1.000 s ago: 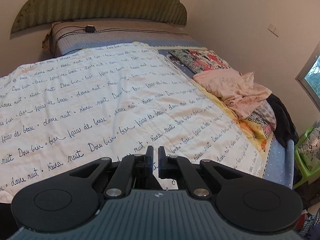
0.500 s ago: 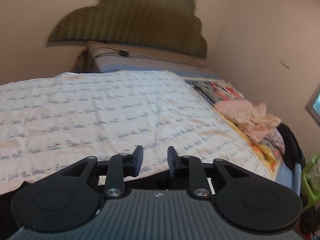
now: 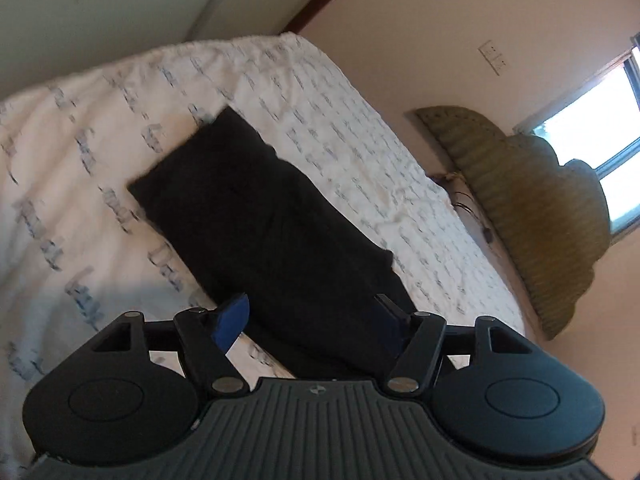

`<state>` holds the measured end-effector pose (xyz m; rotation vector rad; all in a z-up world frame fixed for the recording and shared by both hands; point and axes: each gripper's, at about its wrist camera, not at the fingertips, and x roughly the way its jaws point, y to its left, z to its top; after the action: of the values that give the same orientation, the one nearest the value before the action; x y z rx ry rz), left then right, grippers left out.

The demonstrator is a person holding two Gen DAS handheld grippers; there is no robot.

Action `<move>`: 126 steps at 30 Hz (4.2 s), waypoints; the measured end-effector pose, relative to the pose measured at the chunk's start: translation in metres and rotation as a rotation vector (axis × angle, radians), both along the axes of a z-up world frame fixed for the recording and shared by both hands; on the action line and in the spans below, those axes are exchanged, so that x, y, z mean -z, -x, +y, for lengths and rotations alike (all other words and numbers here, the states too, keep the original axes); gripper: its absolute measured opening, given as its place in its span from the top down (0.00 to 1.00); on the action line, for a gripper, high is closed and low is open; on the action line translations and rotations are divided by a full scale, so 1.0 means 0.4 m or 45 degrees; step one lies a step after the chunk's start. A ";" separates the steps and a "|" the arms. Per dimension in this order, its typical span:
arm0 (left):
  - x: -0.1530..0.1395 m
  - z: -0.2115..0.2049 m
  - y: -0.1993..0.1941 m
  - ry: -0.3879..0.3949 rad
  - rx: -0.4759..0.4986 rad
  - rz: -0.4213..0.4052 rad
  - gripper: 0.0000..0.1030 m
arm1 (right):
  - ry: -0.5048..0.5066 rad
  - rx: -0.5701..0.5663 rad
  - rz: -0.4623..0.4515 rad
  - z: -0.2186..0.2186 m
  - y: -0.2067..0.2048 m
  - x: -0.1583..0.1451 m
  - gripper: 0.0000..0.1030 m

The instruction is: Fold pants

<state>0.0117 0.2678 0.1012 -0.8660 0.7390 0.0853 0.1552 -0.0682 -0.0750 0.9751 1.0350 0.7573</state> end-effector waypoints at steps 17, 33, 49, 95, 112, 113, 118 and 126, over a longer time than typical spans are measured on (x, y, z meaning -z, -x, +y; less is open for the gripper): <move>0.204 0.096 -0.106 0.299 -0.098 0.171 0.87 | -0.035 0.212 0.130 0.034 -0.012 0.004 0.20; 0.204 0.177 -0.058 0.194 -0.093 0.252 0.95 | 0.014 0.239 0.151 0.089 0.097 0.061 0.97; -0.056 -0.250 -0.112 -0.065 0.485 -0.088 0.44 | -0.194 0.922 0.055 -0.535 0.328 -0.007 0.31; 0.091 -0.537 -0.240 0.016 0.783 0.083 0.36 | -0.308 0.786 0.193 -0.556 0.281 0.010 0.31; 0.110 -0.615 -0.308 0.095 0.809 0.129 0.34 | -0.223 1.145 0.314 -0.617 0.282 0.081 0.39; 0.107 -0.637 -0.322 0.121 0.821 0.130 0.34 | -0.229 1.156 0.296 -0.610 0.281 0.086 0.48; 0.130 -0.764 -0.398 0.305 0.859 0.170 0.24 | -0.348 1.173 0.311 -0.602 0.287 0.146 0.94; 0.189 -0.983 -0.478 0.355 0.947 0.270 0.24 | -0.635 1.064 0.210 -0.613 0.304 0.146 0.94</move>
<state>0.2030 -0.1253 0.0258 -0.8019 1.2525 -0.6084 0.0337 -0.3136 -0.1334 1.7650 0.4783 0.2244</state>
